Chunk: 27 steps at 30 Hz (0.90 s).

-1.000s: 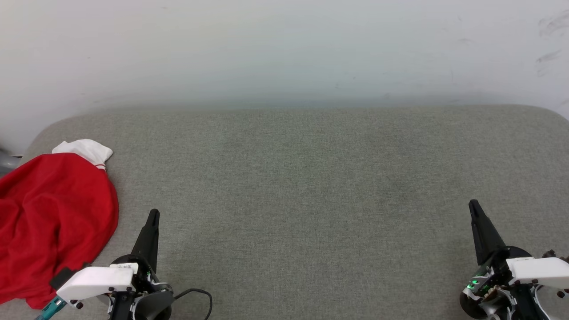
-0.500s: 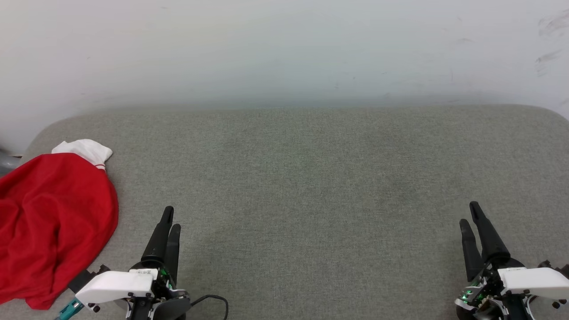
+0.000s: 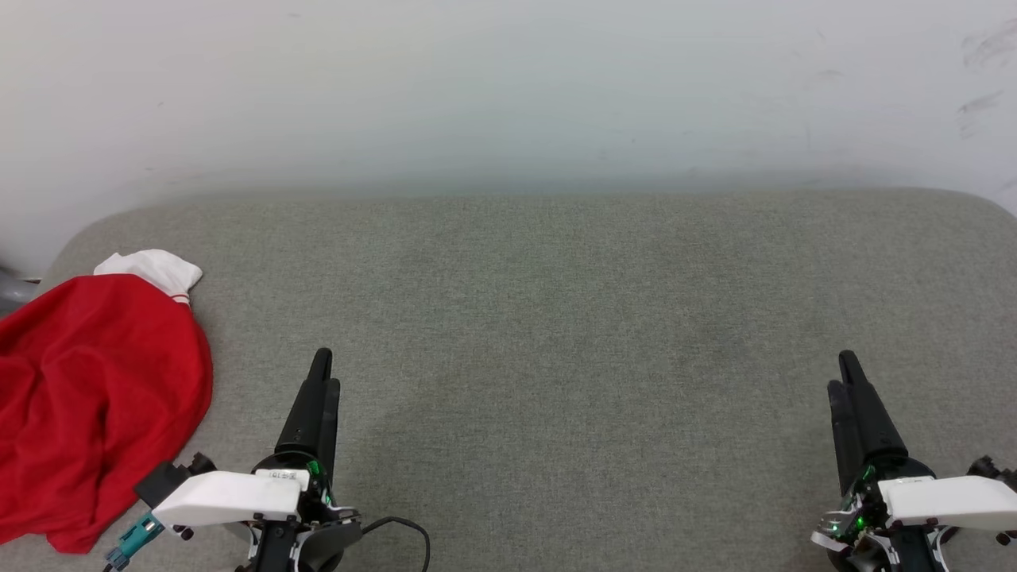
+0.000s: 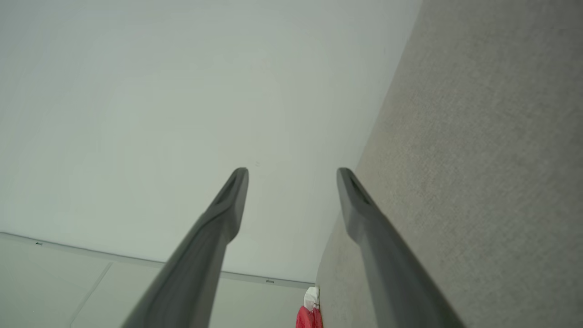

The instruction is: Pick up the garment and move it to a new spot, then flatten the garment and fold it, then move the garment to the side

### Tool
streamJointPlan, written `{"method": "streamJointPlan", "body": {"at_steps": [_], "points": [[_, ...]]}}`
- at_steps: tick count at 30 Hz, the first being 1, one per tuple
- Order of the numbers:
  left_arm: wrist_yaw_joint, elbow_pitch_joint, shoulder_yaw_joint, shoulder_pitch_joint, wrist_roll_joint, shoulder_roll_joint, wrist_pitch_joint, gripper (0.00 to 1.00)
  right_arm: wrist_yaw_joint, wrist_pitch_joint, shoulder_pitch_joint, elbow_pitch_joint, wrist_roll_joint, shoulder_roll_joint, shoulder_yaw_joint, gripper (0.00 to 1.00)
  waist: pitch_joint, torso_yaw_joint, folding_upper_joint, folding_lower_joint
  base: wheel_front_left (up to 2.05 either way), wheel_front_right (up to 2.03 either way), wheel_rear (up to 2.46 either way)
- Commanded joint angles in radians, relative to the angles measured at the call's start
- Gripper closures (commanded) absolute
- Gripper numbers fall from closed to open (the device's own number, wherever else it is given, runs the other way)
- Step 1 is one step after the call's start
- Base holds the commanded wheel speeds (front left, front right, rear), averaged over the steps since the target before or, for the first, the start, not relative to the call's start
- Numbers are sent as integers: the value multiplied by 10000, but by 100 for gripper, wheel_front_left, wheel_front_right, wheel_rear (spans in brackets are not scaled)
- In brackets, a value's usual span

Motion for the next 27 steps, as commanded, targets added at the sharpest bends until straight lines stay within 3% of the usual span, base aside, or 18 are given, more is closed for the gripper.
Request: {"method": "streamJointPlan", "body": {"at_steps": [1, 7, 17, 27], "points": [[-3, -241, -65, -152, 168, 18, -82, 0, 0, -108, -118, -279, -266, -23, 54, 0, -4, 2, -1, 0, 0, 0, 0], [-3, -355, -285, -152, 1017, 20, -312, 0, 0, -342, -31, -562, -1536, -29, 164, 0, -25, 21, -1, 0, 0, 0, 0], [-3, -495, -474, -166, 3757, 43, -668, 0, 0, -697, 98, -894, -4822, -39, 171, 0, -56, 48, -1, -1, 0, 0, 0], [2, -751, -398, -7, 6429, 24, -996, 0, 0, -851, 176, -1088, -7220, -19, 173, 0, -88, 35, -1, -1, 0, 0, 0]]}}
